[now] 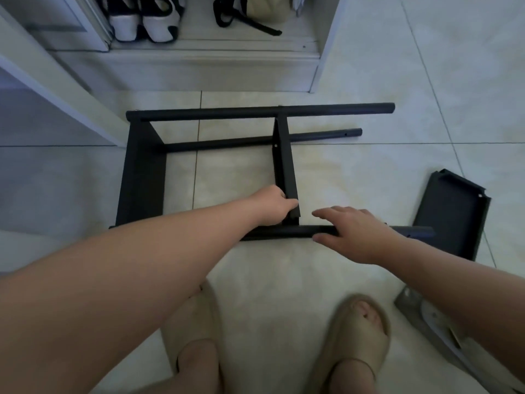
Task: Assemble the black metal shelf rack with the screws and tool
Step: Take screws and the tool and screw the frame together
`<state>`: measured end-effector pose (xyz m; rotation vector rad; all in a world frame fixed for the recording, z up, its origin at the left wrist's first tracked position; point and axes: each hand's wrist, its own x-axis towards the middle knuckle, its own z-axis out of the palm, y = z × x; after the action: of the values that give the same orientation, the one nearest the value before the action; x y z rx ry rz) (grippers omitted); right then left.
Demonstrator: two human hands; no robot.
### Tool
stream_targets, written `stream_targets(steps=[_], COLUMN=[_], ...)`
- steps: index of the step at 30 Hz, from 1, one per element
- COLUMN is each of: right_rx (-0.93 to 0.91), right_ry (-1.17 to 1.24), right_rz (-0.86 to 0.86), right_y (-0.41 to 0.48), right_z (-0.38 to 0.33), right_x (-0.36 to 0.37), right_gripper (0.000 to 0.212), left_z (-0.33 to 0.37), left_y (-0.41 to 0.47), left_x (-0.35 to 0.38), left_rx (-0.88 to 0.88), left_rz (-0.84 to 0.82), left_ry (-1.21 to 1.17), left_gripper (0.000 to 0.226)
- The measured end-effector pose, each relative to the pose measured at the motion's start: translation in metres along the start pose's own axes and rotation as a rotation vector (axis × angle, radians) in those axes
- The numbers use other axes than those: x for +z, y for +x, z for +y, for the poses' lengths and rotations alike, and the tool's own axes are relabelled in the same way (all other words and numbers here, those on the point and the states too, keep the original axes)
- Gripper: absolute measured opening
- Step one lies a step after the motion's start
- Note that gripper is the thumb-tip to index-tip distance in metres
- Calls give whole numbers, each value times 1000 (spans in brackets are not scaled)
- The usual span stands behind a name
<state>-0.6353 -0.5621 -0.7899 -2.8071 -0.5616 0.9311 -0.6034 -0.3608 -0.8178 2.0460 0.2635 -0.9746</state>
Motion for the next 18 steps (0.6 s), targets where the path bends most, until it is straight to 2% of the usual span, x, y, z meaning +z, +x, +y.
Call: stream_targets(steps=[10, 18], right_rx=[-103, -62], right_ry=[-94, -157], right_rz=[-9, 119], right_y=[25, 25], right_z=[6, 5], right_x=[16, 5], right_gripper=[30, 28], left_z=[-5, -8], left_y=[23, 20], left_x=[-2, -11], left_rx=[-29, 18], left_rz=[-102, -18], left_ry=[-141, 7], left_gripper=[20, 33])
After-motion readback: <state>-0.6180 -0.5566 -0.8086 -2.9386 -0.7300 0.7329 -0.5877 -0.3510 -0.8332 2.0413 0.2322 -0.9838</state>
